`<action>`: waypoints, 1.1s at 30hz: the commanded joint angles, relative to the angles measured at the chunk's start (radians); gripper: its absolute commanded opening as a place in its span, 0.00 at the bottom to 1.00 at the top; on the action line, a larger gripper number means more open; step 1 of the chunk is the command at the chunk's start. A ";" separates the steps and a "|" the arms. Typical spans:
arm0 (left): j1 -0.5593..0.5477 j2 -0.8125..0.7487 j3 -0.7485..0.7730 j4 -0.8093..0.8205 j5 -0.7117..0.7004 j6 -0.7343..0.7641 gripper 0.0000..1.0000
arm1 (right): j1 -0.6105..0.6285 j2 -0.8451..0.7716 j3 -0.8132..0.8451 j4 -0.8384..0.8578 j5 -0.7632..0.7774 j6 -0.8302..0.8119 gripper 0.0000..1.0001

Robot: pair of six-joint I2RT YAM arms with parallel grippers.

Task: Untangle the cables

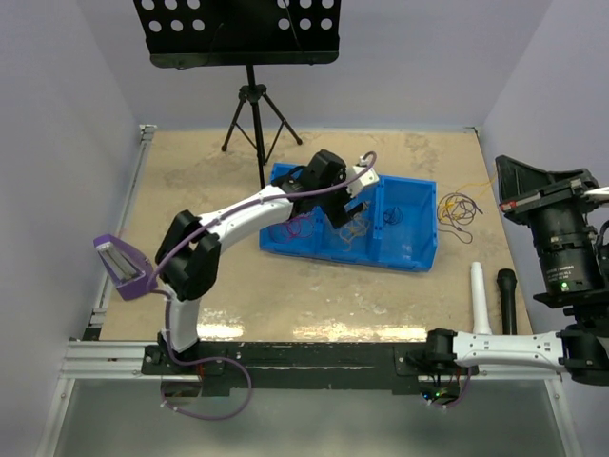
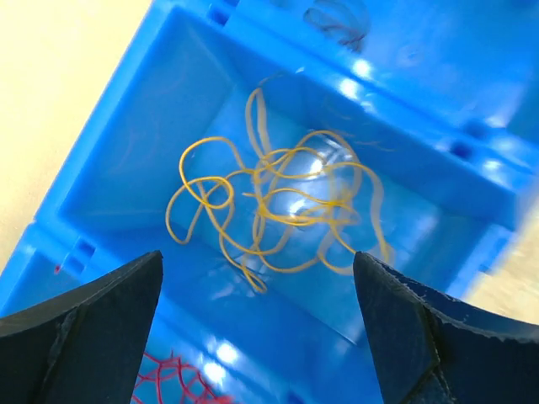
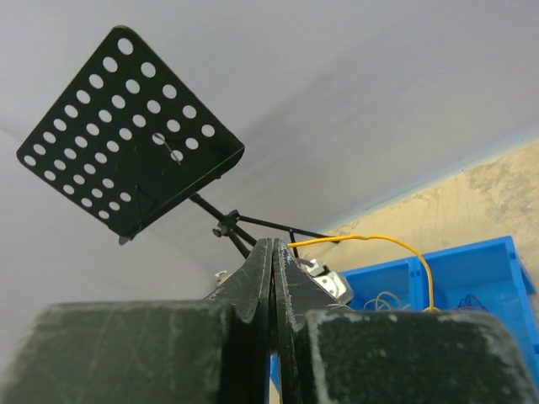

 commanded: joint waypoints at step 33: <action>0.031 -0.794 -0.143 -0.131 0.591 0.212 0.89 | 0.002 0.208 -0.121 -0.003 -0.539 0.313 0.00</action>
